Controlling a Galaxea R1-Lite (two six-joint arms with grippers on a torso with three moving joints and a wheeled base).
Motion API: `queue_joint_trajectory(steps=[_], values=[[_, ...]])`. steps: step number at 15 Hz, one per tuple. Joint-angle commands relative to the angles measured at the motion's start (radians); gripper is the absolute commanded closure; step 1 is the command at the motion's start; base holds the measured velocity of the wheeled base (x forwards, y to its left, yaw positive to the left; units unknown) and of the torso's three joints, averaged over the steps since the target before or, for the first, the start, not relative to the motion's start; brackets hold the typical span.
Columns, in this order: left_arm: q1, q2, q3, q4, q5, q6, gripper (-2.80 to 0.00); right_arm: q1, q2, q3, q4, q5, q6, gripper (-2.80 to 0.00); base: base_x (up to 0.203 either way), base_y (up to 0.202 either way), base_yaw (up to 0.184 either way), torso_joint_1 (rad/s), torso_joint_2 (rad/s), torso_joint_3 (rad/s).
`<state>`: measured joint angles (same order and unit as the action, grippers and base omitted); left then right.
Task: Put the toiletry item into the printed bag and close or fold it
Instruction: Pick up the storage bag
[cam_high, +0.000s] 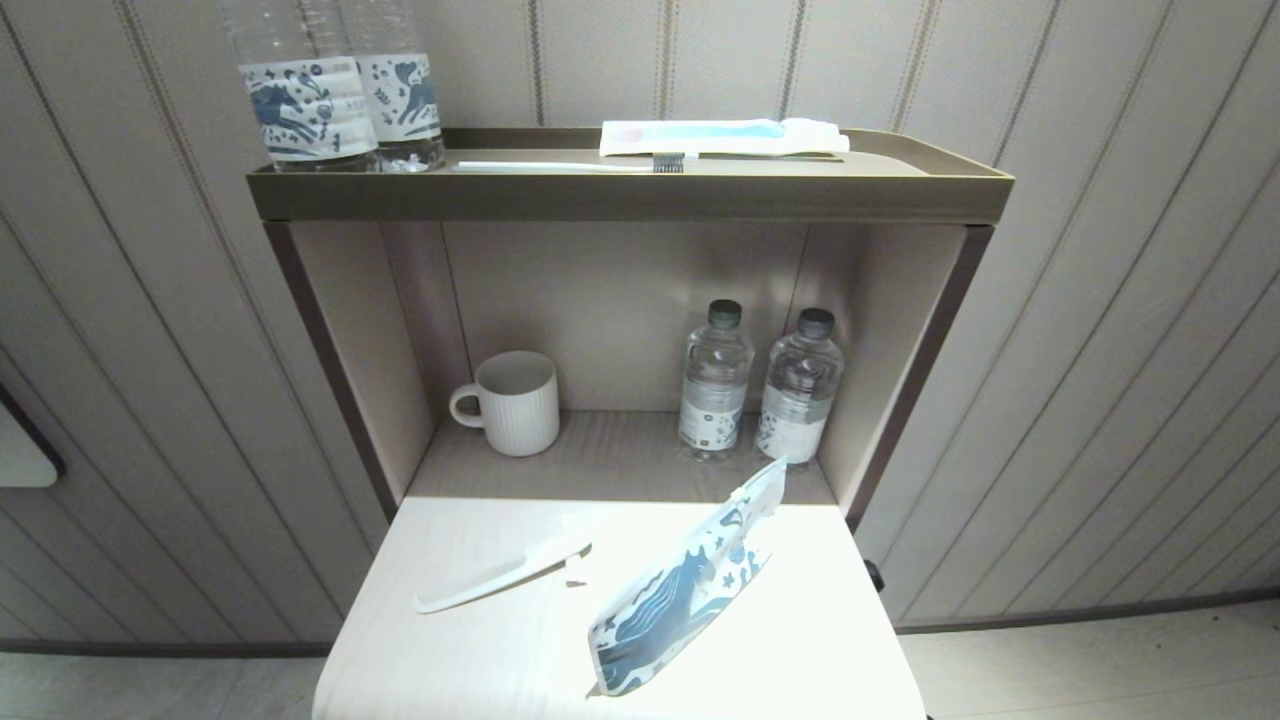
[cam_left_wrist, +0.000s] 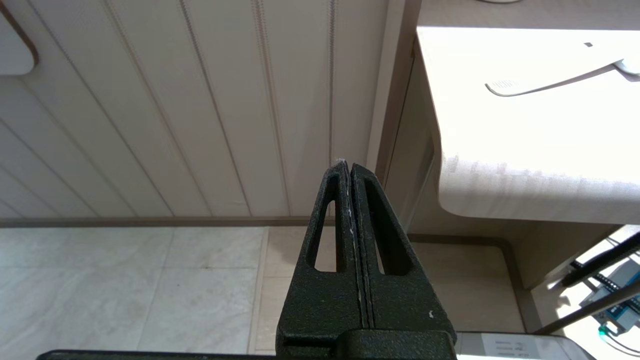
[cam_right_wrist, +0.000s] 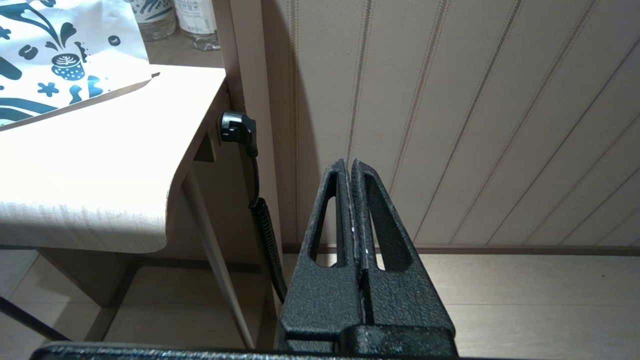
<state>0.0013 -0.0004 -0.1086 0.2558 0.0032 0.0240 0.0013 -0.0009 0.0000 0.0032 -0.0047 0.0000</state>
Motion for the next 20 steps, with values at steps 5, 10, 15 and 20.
queue_joint_trajectory(steps=[5, 10, 15, 20], values=[[0.001, 0.108, -0.152, 0.008, -0.023, 0.007, 0.0, 0.001, 0.001, 0.0, 0.0, 0.0, 0.0, 0.0, 0.0, 0.0, 0.0, 0.0, 0.0, 0.0], [-0.003, 0.63, -0.402, 0.023, -0.345, 0.007, 0.0, 0.0, 0.001, 0.0, 0.0, 0.0, 0.0, 0.0, 0.0, 0.0, 0.0, 0.0, 0.0, 0.0], [-0.356, 0.978, -0.616, 0.11, -0.572, 0.032, -2.8, 0.0, 0.001, 0.0, 0.0, 0.002, 0.0, 0.0, 0.0, 0.0, 0.0, 0.0, 0.0, 0.0], [-0.748, 1.3, -0.712, -0.096, -0.413, 0.012, -2.8, 0.0, 0.001, 0.0, 0.0, 0.002, -0.002, 0.0, 0.0, 0.0, 0.0, 0.0, 0.0, 0.0]])
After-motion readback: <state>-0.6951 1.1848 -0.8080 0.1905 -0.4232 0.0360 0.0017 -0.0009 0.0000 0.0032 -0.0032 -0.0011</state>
